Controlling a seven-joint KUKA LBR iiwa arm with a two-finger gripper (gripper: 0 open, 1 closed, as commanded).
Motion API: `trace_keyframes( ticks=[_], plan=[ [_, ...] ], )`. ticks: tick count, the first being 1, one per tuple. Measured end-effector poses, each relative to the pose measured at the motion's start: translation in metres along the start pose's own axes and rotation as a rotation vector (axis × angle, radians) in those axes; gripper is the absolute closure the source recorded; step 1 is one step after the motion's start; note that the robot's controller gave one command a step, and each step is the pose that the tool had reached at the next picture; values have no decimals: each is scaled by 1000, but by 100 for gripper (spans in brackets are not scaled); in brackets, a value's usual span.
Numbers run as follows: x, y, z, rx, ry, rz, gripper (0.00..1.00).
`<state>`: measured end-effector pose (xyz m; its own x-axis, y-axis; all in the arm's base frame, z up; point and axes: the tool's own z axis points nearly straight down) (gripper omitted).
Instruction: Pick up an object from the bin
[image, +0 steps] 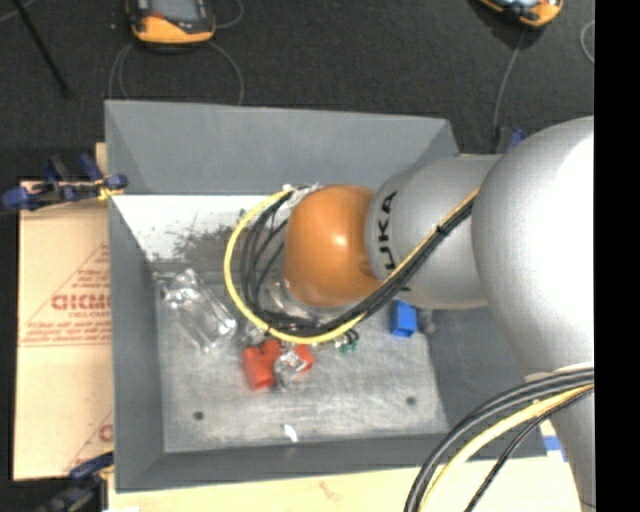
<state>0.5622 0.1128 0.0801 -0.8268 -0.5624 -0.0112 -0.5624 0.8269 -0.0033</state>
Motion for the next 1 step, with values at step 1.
trace_keyframes(
  ticks=[1],
  plan=[
    [5, 30, -186, 1, 0, -158, 100]
  ],
)
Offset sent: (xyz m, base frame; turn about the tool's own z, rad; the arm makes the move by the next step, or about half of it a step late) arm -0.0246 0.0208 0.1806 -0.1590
